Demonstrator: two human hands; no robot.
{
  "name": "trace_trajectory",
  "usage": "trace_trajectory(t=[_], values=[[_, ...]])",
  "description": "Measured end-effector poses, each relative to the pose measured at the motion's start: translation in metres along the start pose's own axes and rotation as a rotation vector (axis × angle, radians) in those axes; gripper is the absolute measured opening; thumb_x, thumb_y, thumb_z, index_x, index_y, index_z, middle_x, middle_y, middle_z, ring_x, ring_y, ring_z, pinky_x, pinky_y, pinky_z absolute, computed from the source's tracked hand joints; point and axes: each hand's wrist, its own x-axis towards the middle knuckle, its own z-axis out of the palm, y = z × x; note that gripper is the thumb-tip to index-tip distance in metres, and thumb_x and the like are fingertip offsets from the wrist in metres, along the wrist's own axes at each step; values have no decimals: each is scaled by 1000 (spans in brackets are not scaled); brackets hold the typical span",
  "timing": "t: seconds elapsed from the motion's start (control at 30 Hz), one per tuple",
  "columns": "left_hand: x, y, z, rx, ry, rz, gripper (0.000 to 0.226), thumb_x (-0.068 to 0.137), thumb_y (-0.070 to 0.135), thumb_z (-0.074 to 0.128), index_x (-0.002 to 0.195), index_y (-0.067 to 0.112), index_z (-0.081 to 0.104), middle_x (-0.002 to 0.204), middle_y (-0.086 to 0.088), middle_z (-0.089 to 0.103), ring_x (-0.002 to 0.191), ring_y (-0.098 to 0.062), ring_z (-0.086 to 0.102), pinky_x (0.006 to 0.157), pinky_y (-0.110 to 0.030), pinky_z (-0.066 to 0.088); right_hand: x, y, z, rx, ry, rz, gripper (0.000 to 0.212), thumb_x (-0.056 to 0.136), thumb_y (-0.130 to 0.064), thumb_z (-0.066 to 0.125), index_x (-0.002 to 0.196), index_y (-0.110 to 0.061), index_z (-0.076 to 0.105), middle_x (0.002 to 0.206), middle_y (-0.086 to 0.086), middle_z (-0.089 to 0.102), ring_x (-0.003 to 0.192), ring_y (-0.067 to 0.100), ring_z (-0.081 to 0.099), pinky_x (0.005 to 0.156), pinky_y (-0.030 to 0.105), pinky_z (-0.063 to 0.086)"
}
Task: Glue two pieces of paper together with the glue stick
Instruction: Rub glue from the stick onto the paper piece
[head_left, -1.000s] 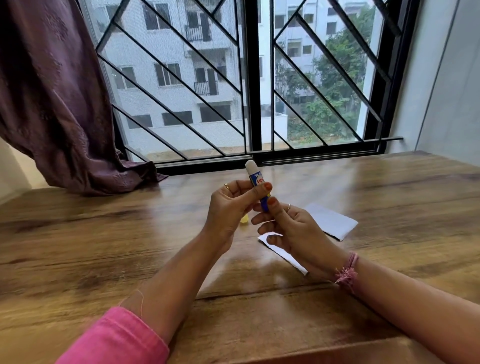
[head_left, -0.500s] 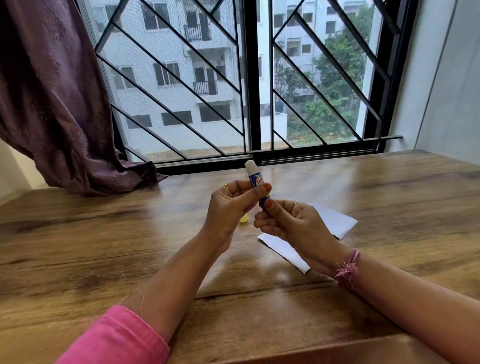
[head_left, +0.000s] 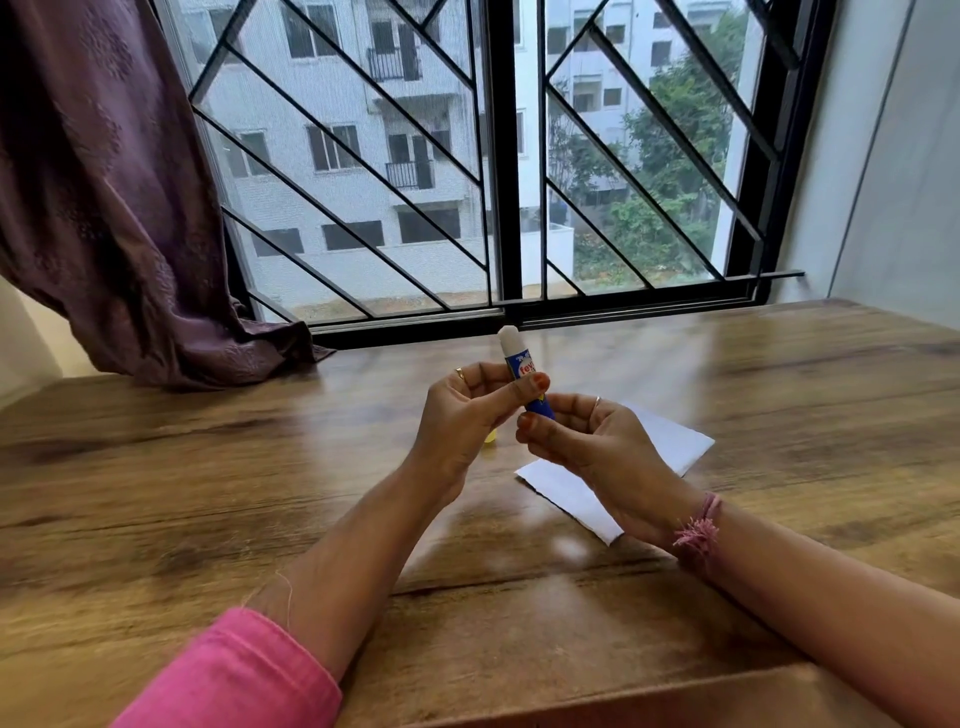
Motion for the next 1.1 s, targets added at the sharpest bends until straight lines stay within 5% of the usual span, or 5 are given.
trace_trajectory(t=[0.47, 0.57, 0.8, 0.97, 1.1], values=[[-1, 4, 0, -87, -54, -63, 35, 67, 21, 75, 94, 2, 70, 78, -7, 74, 72, -19, 71, 66, -24, 56, 2, -9, -1, 397, -152, 177, 48, 83, -18, 59, 125, 7, 54, 123, 28, 59, 110, 32, 62, 89, 29, 54], [-3, 3, 3, -97, -113, -89, 30, 71, 19, 72, 96, 3, 70, 83, -7, 75, 78, -17, 72, 70, -22, 55, 5, -11, -3, 493, -121, 182, 50, 83, -24, 61, 122, 6, 56, 109, 20, 66, 87, 20, 70, 82, 27, 57], [-4, 0, 6, 25, -136, -73, 40, 69, 27, 75, 104, 9, 70, 96, -11, 73, 90, -20, 68, 85, -30, 54, 8, -11, -9, 489, -78, 166, 50, 83, -21, 60, 127, 1, 52, 107, 14, 65, 76, 14, 69, 71, 23, 59], [-2, 6, 0, 231, -175, -119, 54, 71, 24, 78, 118, 13, 54, 87, -5, 61, 70, -9, 64, 62, -21, 52, 9, -12, -16, 483, 43, 150, 25, 86, -21, 60, 100, -2, 68, 85, 11, 66, 66, 14, 66, 65, 24, 58], [-6, 9, -16, 421, -304, -182, 36, 80, 15, 75, 107, 5, 53, 65, 1, 54, 45, -7, 47, 41, -19, 38, 11, -16, -23, 491, 192, 122, 14, 86, -18, 60, 83, -7, 68, 63, 2, 59, 54, 11, 61, 71, 36, 60]])
